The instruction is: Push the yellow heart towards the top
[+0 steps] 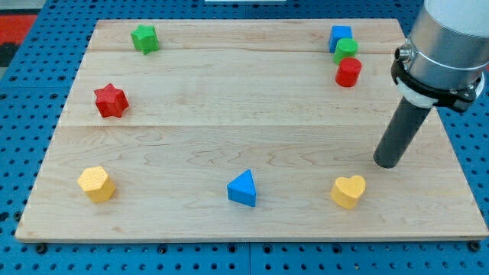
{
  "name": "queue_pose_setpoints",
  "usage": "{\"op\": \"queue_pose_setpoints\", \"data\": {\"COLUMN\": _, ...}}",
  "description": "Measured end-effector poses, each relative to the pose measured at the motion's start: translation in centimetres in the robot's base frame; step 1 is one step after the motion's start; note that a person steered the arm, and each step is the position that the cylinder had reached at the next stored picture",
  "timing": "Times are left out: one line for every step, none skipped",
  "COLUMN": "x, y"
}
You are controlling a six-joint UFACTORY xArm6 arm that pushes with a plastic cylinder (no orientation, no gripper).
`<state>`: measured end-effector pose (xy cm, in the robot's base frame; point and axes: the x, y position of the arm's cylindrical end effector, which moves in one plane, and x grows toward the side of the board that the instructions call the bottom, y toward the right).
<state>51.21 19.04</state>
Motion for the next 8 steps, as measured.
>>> {"op": "queue_pose_setpoints", "data": {"x": 0.0, "y": 0.0}}
{"op": "queue_pose_setpoints", "data": {"x": 1.6, "y": -0.6}}
{"op": "queue_pose_setpoints", "data": {"x": 3.0, "y": -3.5}}
{"op": "queue_pose_setpoints", "data": {"x": 6.5, "y": -2.1}}
{"op": "queue_pose_setpoints", "data": {"x": 7.9, "y": -3.1}}
{"op": "queue_pose_setpoints", "data": {"x": 8.0, "y": -7.1}}
{"op": "queue_pose_setpoints", "data": {"x": 5.2, "y": -8.6}}
{"op": "queue_pose_setpoints", "data": {"x": 0.7, "y": -7.8}}
